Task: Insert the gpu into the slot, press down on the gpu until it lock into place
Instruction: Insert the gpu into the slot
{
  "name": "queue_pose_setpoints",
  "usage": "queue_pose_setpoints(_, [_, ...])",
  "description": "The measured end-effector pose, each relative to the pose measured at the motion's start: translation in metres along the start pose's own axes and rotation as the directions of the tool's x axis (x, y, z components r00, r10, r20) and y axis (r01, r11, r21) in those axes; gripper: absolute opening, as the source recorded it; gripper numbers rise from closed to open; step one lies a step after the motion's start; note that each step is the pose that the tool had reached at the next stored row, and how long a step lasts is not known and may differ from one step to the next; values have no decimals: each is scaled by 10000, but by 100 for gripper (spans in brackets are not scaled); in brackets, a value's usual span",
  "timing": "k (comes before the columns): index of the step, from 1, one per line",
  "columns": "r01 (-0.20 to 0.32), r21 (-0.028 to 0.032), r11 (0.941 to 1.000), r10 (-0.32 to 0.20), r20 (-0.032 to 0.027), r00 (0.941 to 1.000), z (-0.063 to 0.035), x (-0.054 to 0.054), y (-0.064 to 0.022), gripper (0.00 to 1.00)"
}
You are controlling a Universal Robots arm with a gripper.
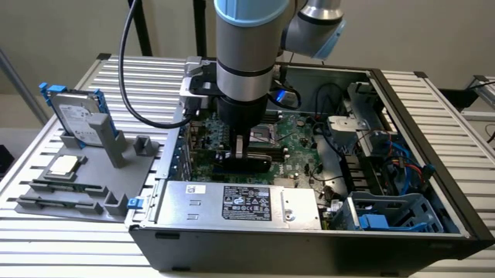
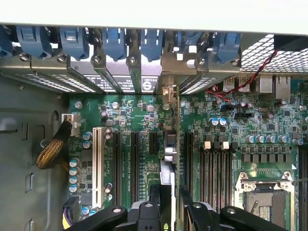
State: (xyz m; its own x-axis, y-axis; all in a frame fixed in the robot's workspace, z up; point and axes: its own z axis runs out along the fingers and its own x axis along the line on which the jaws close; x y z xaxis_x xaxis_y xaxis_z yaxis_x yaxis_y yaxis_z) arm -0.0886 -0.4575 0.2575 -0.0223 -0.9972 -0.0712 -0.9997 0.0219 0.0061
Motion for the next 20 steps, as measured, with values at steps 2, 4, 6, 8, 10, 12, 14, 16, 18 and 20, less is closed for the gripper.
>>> queue_pose_setpoints(2, [4,0,10000,-4,0,10000,5,0,0,26])
queue_pose_setpoints(4, [9,-1,10000,-9,-1,10000,9,1,0,26])
queue_pose_setpoints(6, [14,-3,10000,-14,-2,10000,12,1,0,26])
queue_pose_setpoints(8, [17,-1,10000,-17,-2,10000,14,1,0,26])
queue_pose_setpoints(10, [17,0,10000,-17,2,10000,15,1,0,27])
queue_pose_setpoints(12, [18,0,10000,-18,2,10000,14,1,0,34])
queue_pose_setpoints(14, [18,-1,10000,-18,1,10000,1,0,0,34])
queue_pose_setpoints(16, [17,-1,10000,-17,1,10000,-41,-3,0,34])
queue_pose_setpoints(18, [17,-2,10000,-17,0,10000,-100,-7,1,34])
queue_pose_setpoints(20, [18,-9,10000,-18,1,10000,-160,-11,1,34])
